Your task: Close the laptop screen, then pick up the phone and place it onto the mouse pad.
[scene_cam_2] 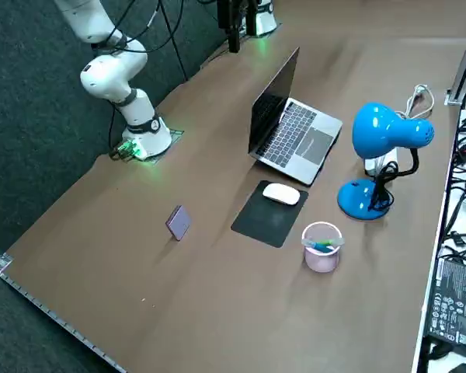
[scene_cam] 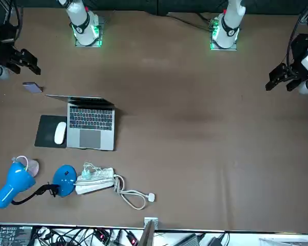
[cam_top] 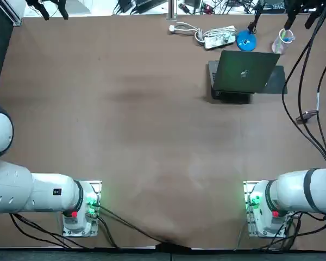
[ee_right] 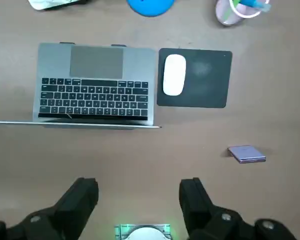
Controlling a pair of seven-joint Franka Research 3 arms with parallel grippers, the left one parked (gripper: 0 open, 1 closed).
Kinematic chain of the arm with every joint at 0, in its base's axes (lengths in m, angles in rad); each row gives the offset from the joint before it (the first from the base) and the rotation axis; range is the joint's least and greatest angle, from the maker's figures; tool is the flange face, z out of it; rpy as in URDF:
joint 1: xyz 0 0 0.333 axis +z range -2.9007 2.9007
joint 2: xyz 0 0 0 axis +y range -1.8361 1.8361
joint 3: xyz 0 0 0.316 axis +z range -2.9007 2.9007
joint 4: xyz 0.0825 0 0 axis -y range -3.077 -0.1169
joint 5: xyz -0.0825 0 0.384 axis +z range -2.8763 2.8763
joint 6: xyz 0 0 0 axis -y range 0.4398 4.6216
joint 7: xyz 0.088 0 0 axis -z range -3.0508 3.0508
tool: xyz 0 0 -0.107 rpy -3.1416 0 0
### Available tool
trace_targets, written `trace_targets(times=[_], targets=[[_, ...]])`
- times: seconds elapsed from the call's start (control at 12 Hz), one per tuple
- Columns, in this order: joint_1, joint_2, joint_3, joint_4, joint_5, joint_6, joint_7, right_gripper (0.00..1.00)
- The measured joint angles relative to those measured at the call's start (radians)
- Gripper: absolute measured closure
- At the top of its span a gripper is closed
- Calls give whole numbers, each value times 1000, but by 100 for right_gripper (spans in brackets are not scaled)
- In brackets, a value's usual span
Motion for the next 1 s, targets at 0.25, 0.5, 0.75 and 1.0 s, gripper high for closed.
trace_targets(times=[0.25,0.5,0.75,1.0], targets=[[19,22,4,-4,30,20,0,0],[23,39,5,-35,72,69,0,8],[23,45,5,-91,113,111,0,49],[32,45,5,-178,120,165,0,90]])
